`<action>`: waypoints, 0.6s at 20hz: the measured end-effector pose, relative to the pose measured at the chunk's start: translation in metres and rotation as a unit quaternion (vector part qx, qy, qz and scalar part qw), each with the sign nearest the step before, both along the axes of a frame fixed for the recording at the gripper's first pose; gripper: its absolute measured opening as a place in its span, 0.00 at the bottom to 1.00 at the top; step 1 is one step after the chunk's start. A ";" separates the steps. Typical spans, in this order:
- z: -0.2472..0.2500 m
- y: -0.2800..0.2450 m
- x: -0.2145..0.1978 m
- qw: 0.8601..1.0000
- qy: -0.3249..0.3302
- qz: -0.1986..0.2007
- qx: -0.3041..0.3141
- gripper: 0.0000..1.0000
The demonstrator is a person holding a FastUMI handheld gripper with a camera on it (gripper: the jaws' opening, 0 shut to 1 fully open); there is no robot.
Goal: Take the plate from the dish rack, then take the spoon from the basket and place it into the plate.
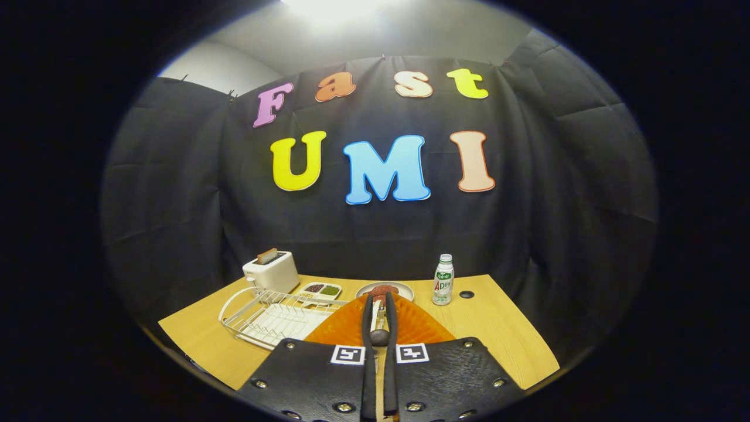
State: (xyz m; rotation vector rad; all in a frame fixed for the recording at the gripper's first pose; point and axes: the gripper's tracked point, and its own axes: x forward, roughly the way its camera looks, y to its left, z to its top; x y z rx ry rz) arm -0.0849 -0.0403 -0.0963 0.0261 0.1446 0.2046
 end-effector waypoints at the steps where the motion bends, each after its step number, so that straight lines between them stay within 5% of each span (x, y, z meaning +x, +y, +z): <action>1: -0.002 0.009 -0.005 1.000 0.005 0.010 -0.001 0.05; 12: -0.071 0.080 -0.041 0.990 0.080 0.108 -0.029 0.05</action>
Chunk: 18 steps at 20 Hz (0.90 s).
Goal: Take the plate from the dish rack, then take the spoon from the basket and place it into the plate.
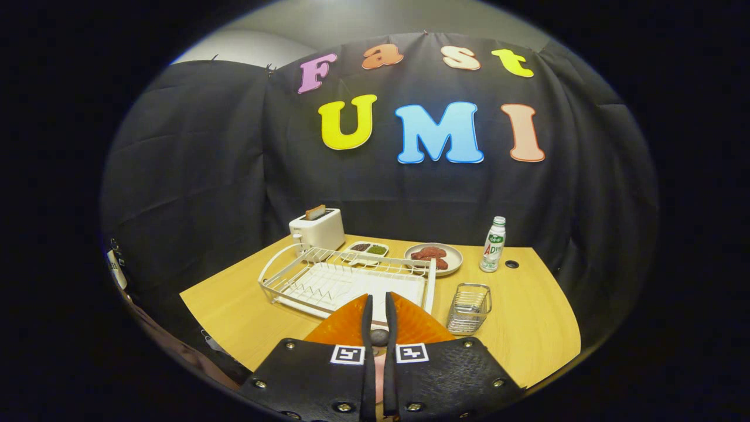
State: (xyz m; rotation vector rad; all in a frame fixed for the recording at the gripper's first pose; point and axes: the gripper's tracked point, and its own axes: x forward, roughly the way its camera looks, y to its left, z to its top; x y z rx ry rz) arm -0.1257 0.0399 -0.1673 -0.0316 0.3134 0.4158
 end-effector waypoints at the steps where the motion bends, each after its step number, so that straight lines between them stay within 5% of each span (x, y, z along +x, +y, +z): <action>1: -0.004 0.006 -0.001 1.000 0.002 0.007 -0.003 0.05; 18: -0.064 0.093 0.010 0.993 0.055 0.102 -0.018 0.05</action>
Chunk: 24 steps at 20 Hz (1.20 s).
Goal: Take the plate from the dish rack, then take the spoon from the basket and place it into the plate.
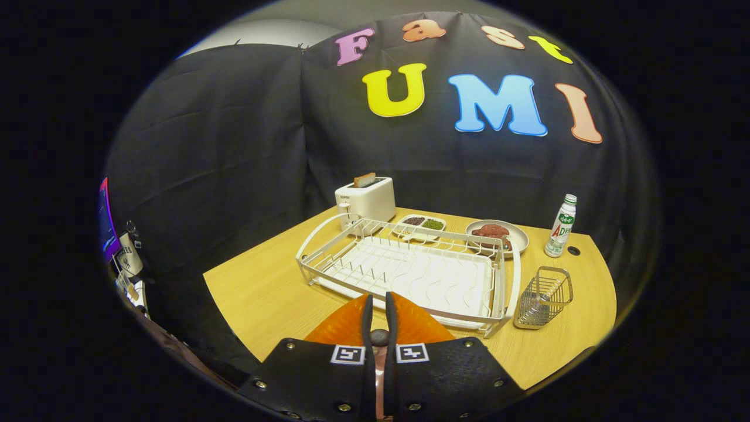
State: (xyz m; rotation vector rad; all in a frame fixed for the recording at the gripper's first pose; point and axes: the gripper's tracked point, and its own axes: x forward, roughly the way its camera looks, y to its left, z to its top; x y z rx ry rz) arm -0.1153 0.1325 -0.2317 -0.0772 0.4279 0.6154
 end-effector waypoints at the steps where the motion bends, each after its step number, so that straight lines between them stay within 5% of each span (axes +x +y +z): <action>1: -0.002 0.002 0.000 1.000 0.000 0.002 -0.003 0.05; 11: 0.022 -0.021 0.017 0.999 -0.027 -0.022 0.007 0.13; 24: 0.130 -0.146 0.044 0.969 -0.153 -0.193 0.027 0.13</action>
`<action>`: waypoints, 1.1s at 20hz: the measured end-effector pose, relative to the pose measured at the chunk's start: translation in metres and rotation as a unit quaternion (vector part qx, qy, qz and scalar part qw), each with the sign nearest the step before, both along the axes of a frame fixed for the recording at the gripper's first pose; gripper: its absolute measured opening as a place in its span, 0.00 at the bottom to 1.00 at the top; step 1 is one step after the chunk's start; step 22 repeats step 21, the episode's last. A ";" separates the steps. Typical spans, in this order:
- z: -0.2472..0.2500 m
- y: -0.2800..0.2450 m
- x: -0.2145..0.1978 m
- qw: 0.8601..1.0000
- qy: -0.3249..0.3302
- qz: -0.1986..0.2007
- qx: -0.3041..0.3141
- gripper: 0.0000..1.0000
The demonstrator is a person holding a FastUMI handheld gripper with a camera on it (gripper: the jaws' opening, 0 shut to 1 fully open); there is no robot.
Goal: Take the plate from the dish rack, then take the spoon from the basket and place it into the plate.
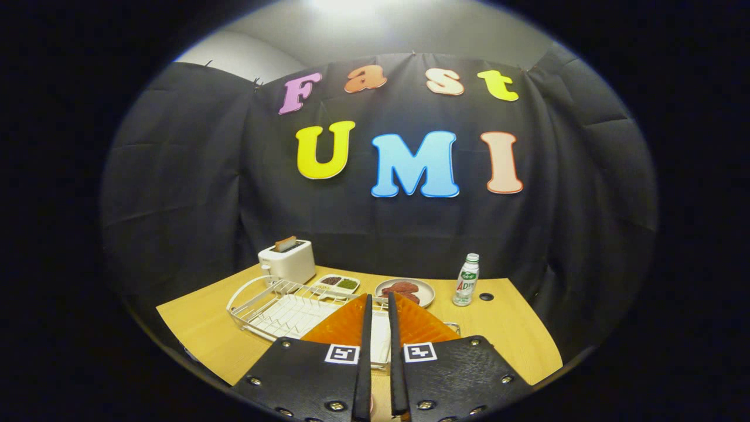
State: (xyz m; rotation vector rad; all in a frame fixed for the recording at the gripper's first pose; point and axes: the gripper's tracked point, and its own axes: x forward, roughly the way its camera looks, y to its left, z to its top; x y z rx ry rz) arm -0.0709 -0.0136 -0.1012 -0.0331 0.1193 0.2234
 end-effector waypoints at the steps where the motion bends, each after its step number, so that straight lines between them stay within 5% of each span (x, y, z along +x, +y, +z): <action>1: 0.008 -0.011 0.000 1.000 -0.009 -0.011 0.001 0.13; 5: 0.022 -0.049 -0.001 0.998 -0.029 -0.053 -0.001 0.27; 11: 0.024 -0.085 -0.002 0.996 -0.038 -0.081 0.011 0.96; 18: 0.015 -0.135 0.019 0.992 -0.064 -0.109 0.000 0.96; 22: 0.006 -0.158 0.041 0.992 -0.089 -0.085 -0.008 0.96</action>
